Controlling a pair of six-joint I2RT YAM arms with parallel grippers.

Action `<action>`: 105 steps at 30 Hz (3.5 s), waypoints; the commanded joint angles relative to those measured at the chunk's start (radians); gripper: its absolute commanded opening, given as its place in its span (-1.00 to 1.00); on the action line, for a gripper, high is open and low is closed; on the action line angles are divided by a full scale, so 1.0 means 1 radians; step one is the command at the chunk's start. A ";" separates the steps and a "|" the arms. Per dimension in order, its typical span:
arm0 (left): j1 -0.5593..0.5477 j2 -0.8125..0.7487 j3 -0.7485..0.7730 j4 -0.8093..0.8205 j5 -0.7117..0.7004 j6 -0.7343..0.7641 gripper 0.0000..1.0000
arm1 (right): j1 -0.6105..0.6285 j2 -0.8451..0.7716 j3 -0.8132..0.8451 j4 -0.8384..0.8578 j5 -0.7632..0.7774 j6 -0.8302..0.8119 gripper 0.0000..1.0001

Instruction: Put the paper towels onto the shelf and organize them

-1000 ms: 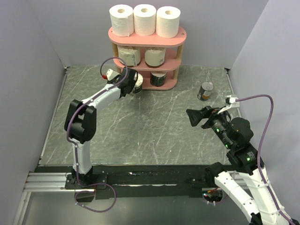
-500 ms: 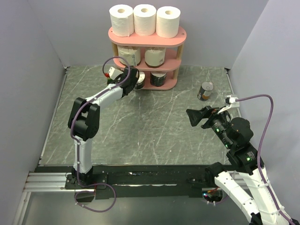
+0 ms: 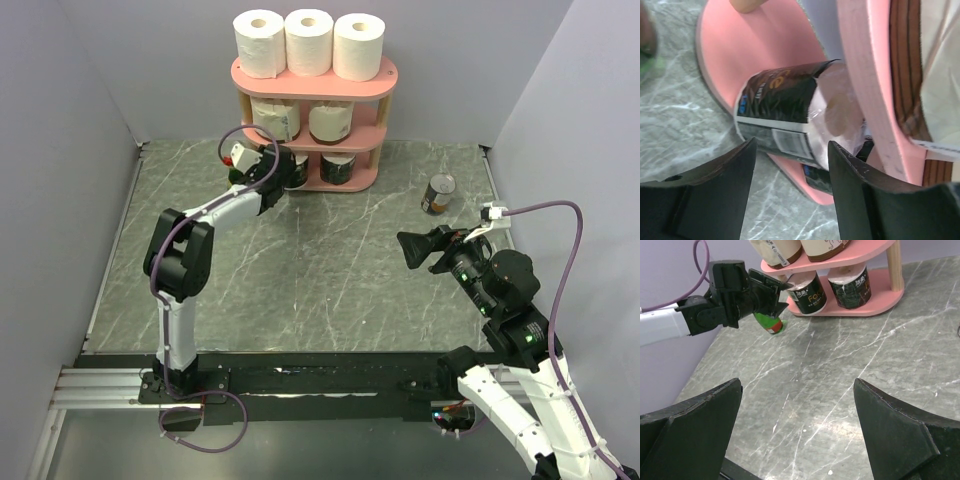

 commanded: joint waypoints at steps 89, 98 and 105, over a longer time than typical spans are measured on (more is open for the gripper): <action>-0.335 -0.745 -0.404 0.283 0.122 1.235 0.93 | 0.001 0.116 0.172 -0.188 0.160 -0.003 0.99; -0.337 -1.023 -0.511 0.127 0.199 1.120 0.93 | 0.002 0.089 0.123 -0.145 0.100 0.081 0.99; -0.341 -1.207 -0.664 0.197 0.303 1.078 0.93 | 0.002 0.070 0.079 -0.085 0.071 0.088 0.99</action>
